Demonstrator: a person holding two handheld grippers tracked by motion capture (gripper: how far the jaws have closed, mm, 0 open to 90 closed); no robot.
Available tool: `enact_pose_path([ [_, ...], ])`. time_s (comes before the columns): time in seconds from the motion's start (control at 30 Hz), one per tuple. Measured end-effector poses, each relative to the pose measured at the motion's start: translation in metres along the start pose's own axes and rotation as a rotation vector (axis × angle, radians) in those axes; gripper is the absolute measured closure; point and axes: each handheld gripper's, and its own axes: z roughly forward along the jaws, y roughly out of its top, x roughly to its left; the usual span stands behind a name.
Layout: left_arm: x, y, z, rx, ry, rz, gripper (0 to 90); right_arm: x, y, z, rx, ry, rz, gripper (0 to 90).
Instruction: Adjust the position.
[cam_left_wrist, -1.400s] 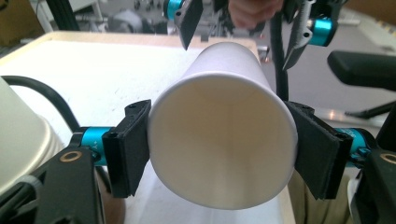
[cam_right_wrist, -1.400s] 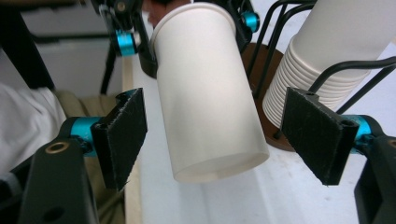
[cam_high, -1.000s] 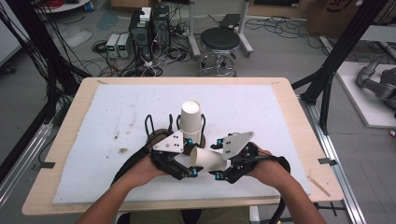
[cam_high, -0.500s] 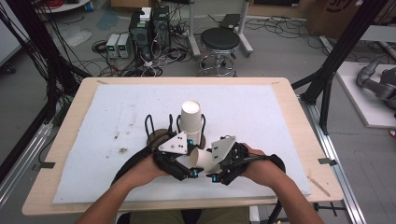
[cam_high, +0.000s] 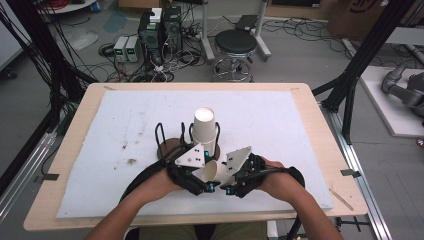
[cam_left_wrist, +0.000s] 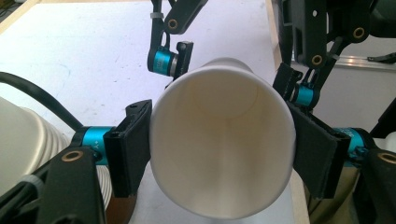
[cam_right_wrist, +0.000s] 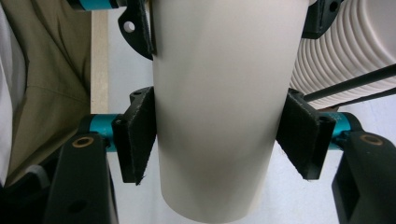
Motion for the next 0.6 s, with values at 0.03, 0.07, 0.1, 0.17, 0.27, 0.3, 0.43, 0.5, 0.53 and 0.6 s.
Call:
enact_pose_path([
  [0.03, 0.000, 0.000, 0.001, -0.003, 0.005, 0.003, 28.0, 0.000, -0.001, 0.000, -0.002, 0.000, 0.004, 34.6],
  [0.07, -0.001, 0.001, 0.001, -0.002, 0.007, 0.000, 27.8, 0.000, -0.001, 0.000, -0.005, 0.002, 0.010, 34.8],
  [0.1, -0.001, 0.001, 0.002, -0.003, 0.011, 0.001, 27.2, 0.000, -0.002, 0.001, -0.006, 0.002, 0.014, 34.9],
  [0.17, -0.002, 0.000, 0.003, -0.015, 0.012, -0.005, 25.8, 0.000, -0.003, 0.001, -0.008, 0.002, 0.024, 34.8],
  [0.27, -0.001, -0.002, 0.005, -0.046, 0.005, -0.031, 23.9, 0.000, -0.006, 0.002, -0.017, 0.007, 0.035, 34.7],
  [0.3, 0.000, -0.003, 0.005, -0.064, 0.000, -0.047, 22.4, 0.000, -0.007, 0.002, -0.023, 0.006, 0.041, 34.7],
  [0.43, 0.003, -0.005, 0.000, -0.150, 0.003, -0.090, 19.1, 0.000, -0.014, 0.002, -0.054, -0.001, 0.071, 34.7],
  [0.5, 0.004, -0.007, -0.006, -0.199, 0.009, -0.117, 19.1, 0.000, -0.018, 0.001, -0.076, -0.004, 0.088, 34.7],
  [0.53, 0.005, -0.008, -0.008, -0.229, 0.014, -0.132, 18.8, 0.001, -0.021, 0.000, -0.084, -0.006, 0.101, 34.7],
  [0.6, 0.007, -0.010, -0.016, -0.288, 0.040, -0.152, 18.3, 0.001, -0.026, -0.002, -0.106, -0.017, 0.116, 34.7],
])
